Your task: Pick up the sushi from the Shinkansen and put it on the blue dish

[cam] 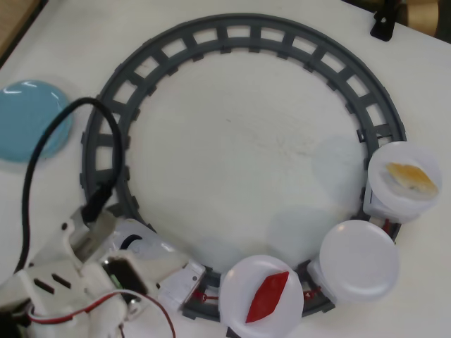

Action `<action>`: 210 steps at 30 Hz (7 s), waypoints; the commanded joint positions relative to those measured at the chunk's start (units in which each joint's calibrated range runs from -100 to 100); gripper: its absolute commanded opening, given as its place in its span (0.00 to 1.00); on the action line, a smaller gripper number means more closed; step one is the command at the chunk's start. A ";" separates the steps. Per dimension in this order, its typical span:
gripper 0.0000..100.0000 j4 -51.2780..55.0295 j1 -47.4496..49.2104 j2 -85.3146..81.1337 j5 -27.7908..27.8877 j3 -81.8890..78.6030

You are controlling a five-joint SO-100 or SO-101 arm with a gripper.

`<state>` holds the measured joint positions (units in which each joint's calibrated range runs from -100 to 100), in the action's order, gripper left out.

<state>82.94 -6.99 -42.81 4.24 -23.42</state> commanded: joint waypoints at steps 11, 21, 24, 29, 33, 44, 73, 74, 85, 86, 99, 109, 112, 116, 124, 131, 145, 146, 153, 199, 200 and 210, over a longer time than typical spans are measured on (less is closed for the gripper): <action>0.20 0.84 12.18 0.13 6.64 2.86; 0.20 9.50 11.48 0.79 19.29 2.59; 0.20 10.01 11.30 4.19 20.97 3.22; 0.20 9.50 11.30 9.84 22.59 4.40; 0.20 9.93 9.72 12.74 22.75 8.63; 0.20 13.24 -2.61 22.61 26.93 17.56; 0.29 14.94 1.00 29.41 35.09 8.45; 0.29 14.09 1.27 29.99 35.09 8.27; 0.29 10.77 1.27 34.56 35.56 11.52; 0.29 10.77 1.27 34.80 35.56 12.06; 0.29 7.63 6.11 38.12 34.51 12.15; 0.17 7.29 9.72 37.96 32.79 12.24; 0.16 7.63 9.72 37.62 32.79 12.15; 0.16 7.89 9.63 37.38 32.79 12.06; 0.16 7.80 9.72 37.96 31.64 12.06; 0.16 7.89 11.57 37.21 29.75 12.78; 0.17 7.38 23.45 37.38 24.79 10.80; 0.17 7.38 23.45 37.46 24.73 10.80; 0.25 7.38 23.71 37.87 23.79 11.16; 0.27 6.19 39.38 47.99 33.26 40.64; 0.27 5.93 39.12 47.99 33.26 41.19; 0.27 -0.78 40.09 48.08 25.47 43.62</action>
<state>86.47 32.41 5.44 34.09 16.29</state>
